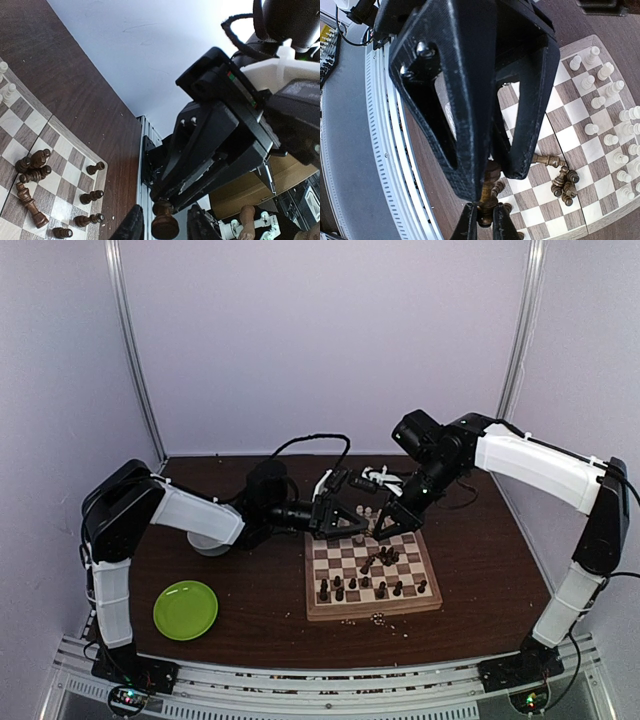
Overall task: Set up the chess pieces on the board
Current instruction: Pass from the right arm to the left
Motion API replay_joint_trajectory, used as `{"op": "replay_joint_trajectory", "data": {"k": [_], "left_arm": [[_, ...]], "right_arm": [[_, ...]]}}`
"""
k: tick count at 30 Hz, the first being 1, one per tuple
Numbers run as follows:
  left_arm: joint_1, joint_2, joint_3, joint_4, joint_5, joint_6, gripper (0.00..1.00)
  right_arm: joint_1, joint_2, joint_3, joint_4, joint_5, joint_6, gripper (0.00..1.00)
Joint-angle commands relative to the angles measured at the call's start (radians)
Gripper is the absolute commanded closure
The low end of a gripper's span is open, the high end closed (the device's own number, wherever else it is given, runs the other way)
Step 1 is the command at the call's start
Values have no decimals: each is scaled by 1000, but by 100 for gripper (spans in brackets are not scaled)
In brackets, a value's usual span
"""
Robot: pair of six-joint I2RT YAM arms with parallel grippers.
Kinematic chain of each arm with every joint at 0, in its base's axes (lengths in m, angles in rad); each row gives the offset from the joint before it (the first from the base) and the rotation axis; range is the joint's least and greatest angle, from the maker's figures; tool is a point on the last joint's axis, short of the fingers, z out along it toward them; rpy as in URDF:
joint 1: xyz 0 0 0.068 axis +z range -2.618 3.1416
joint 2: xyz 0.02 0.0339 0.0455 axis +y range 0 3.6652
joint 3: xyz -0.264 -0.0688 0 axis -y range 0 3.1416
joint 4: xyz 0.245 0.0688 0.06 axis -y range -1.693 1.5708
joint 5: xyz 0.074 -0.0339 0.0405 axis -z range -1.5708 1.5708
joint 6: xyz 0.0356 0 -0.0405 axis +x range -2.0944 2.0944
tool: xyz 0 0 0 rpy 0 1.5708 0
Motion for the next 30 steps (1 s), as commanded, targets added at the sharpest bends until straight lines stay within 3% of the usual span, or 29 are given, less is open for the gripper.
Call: {"op": "replay_joint_trajectory", "data": {"k": [1, 9, 18, 22, 24, 26, 30], "left_arm": [[-5, 1, -6, 18, 12, 28, 72], [-5, 5, -6, 9, 16, 38, 69], [-6, 3, -3, -28, 13, 64, 83], [-5, 3, -3, 12, -2, 27, 86], [0, 3, -2, 66, -24, -13, 86], [7, 3, 0, 130, -70, -58, 86], [10, 4, 5, 260, -187, -144, 87]], "right_arm": [[-2, 12, 28, 13, 13, 11, 98], [-4, 12, 29, 17, 20, 20, 98], [-9, 18, 41, 22, 20, 34, 97], [-26, -3, 52, 8, 13, 26, 89], [-58, -37, 40, 18, -14, 28, 80], [-109, -83, 6, 63, -69, 52, 71], [-221, -174, -107, 227, -176, 148, 66]]}}
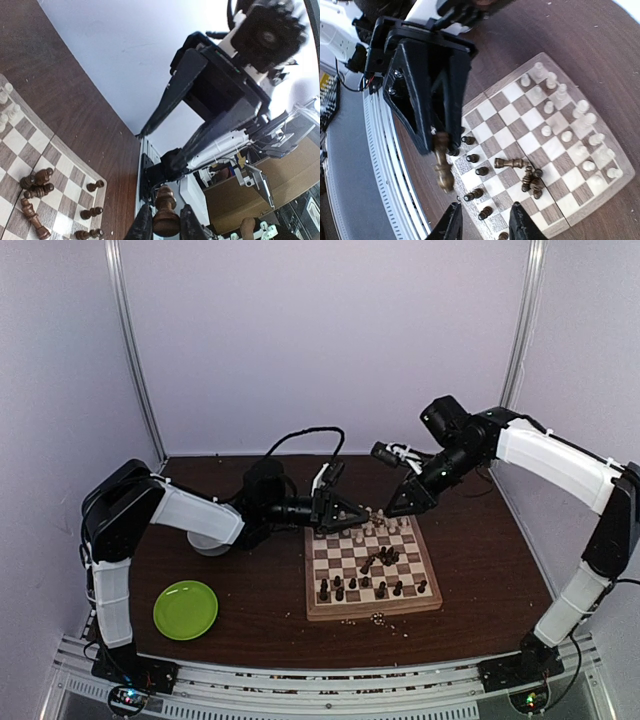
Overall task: Set up the chess pieces on the board
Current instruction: Pass from the right arm to the left, then pass from the left arm to the right
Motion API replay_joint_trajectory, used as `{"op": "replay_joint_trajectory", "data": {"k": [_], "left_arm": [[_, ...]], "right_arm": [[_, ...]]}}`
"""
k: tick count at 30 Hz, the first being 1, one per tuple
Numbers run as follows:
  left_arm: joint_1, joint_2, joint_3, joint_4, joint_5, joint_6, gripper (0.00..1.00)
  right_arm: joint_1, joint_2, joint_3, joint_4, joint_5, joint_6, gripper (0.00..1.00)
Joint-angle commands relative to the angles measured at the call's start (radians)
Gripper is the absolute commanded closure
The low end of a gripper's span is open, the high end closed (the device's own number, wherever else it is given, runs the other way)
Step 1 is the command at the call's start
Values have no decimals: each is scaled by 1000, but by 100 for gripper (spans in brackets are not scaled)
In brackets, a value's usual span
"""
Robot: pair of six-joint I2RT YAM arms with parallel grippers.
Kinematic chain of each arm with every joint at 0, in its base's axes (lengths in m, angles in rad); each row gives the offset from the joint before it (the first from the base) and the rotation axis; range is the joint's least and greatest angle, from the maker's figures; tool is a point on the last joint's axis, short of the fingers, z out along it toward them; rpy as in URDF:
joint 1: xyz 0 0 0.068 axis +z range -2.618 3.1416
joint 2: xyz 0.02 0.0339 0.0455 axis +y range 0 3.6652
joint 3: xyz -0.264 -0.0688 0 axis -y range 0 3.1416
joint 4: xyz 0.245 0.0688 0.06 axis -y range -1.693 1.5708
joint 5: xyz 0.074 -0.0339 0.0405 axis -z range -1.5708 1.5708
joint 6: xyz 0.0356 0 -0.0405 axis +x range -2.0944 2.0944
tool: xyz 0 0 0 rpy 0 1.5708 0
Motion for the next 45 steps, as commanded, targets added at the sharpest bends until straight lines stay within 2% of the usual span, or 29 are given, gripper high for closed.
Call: {"op": "replay_joint_trajectory", "data": {"k": [1, 6, 17, 19, 33, 39, 45], "left_arm": [[7, 3, 9, 216, -155, -106, 87], [7, 5, 17, 287, -287, -123, 87], [6, 16, 45, 303, -332, -145, 87], [3, 20, 49, 306, -329, -147, 87], [-2, 49, 64, 321, -328, -163, 88], [-3, 59, 75, 320, -330, -164, 88], [-2, 63, 77, 322, -333, -166, 88]], "right_arm": [[-115, -131, -112, 209, -142, 139, 64], [-153, -148, -189, 396, -262, 324, 48], [-150, -71, -203, 605, -378, 561, 48], [-149, -62, -204, 624, -380, 579, 49], [-142, -14, -232, 759, -459, 704, 72], [-138, -7, -246, 793, -480, 742, 74], [-132, -6, -250, 801, -489, 751, 70]]}}
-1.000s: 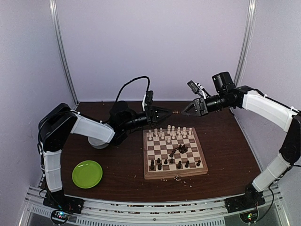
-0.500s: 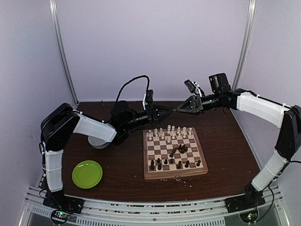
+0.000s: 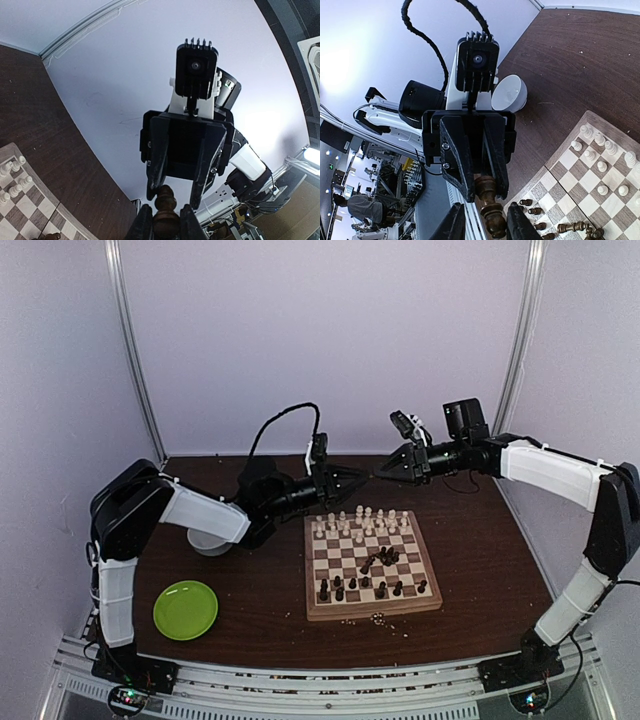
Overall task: Set up the chess pieces on the board
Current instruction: Pass from the left arm to the right, then place the bishop on f8.
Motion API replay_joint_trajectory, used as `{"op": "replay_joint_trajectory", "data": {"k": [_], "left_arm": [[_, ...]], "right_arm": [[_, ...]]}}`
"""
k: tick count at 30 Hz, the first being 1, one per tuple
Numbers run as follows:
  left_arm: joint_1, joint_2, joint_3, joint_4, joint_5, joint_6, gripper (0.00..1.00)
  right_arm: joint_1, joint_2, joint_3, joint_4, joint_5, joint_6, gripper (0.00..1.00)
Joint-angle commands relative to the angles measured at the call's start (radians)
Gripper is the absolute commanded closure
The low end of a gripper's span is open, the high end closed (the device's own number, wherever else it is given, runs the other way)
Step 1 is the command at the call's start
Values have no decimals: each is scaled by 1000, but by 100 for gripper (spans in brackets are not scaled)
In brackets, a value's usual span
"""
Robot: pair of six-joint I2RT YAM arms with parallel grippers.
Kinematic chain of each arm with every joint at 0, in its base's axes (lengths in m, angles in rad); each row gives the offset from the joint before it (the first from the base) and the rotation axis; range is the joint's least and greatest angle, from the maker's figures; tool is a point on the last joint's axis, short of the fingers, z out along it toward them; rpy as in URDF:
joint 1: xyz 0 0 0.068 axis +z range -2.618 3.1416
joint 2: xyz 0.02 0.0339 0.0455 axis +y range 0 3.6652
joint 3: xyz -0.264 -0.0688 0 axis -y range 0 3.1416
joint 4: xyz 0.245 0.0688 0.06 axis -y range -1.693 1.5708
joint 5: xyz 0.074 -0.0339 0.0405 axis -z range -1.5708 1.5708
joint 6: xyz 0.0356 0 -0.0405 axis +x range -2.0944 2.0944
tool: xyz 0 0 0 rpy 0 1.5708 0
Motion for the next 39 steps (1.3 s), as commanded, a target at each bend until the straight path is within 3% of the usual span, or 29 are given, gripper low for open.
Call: {"op": "replay_joint_trajectory", "data": {"k": [1, 9, 17, 20, 22, 23, 25, 27, 30, 34, 36, 39], "left_arm": [[-4, 13, 28, 65, -7, -2, 88], [-4, 18, 22, 74, -16, -7, 88], [-5, 20, 22, 68, -20, -2, 87], [-2, 11, 14, 25, -22, 13, 72], [8, -16, -5, -42, -10, 57, 64], [17, -39, -18, -103, -2, 86, 58], [44, -106, -45, -237, 13, 187, 30], [79, -197, -64, -410, 23, 299, 28], [127, -344, -21, -815, -24, 582, 26], [147, -465, 191, -1396, -331, 980, 19], [158, -480, 276, -1529, -464, 1107, 15], [201, -485, 325, -1588, -559, 1176, 7]], "right_arm": [[9, 12, -11, 46, -33, 21, 72], [10, 12, -38, 101, -46, 68, 72], [10, -3, -52, 126, -42, 78, 87], [9, -15, -45, 101, -26, 45, 91], [8, -31, -11, -27, 5, -74, 92], [8, -36, 15, -106, 25, -142, 92], [8, -45, 68, -269, 85, -288, 92], [8, -61, 104, -379, 137, -399, 92], [11, -94, 111, -463, 214, -502, 92], [45, -122, 112, -566, 311, -636, 92], [87, -121, 122, -631, 374, -706, 92], [174, -110, 137, -690, 469, -767, 93]]}}
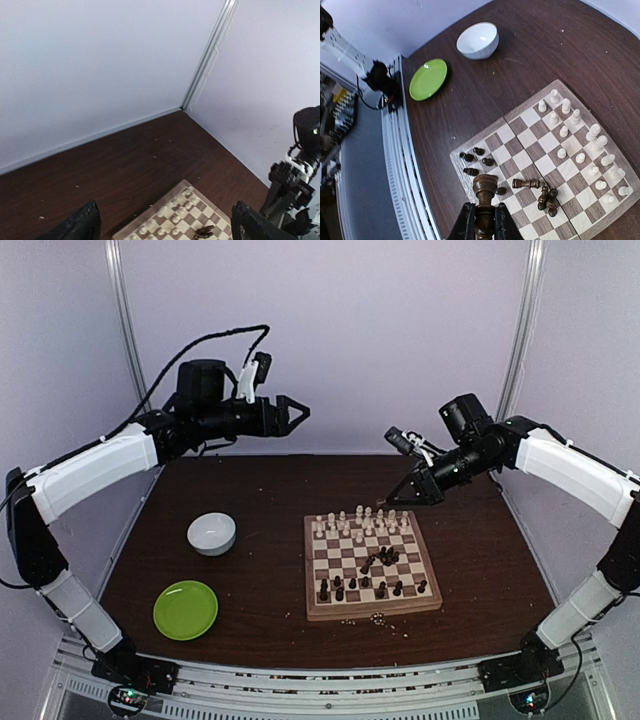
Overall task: Set up the chess pieces on the board
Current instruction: Place the bishop on f8.
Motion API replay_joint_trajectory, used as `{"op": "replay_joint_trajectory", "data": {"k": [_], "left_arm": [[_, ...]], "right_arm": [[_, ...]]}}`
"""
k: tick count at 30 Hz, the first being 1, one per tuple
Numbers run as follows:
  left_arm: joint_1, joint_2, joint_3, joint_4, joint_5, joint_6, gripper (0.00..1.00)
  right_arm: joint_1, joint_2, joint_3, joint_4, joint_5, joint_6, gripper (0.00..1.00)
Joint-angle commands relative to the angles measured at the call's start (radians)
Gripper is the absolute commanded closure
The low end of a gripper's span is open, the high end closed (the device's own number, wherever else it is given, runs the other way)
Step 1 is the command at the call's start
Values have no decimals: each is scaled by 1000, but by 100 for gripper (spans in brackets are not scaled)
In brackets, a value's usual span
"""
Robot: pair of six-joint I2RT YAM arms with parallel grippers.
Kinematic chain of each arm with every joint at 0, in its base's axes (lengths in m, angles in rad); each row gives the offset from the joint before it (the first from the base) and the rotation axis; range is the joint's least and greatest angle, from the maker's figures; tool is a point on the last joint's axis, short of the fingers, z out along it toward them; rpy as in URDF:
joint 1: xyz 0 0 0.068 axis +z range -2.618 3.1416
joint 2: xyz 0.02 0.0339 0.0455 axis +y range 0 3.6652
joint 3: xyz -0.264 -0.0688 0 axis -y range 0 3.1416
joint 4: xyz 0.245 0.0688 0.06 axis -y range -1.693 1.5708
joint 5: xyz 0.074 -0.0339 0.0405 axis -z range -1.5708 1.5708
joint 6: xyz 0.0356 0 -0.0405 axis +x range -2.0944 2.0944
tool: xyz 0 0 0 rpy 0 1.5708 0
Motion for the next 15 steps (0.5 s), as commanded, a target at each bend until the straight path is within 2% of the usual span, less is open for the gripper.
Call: {"op": "replay_joint_trajectory", "data": {"k": [1, 7, 15], "left_arm": [[57, -18, 51, -312, -243, 294, 5], [179, -46, -41, -242, -190, 249, 2], [189, -89, -91, -227, -201, 237, 2]], "right_arm": [[130, 8, 44, -171, 204, -182, 93], [338, 103, 120, -309, 423, -290, 95], [485, 239, 166, -387, 579, -342, 95]]}}
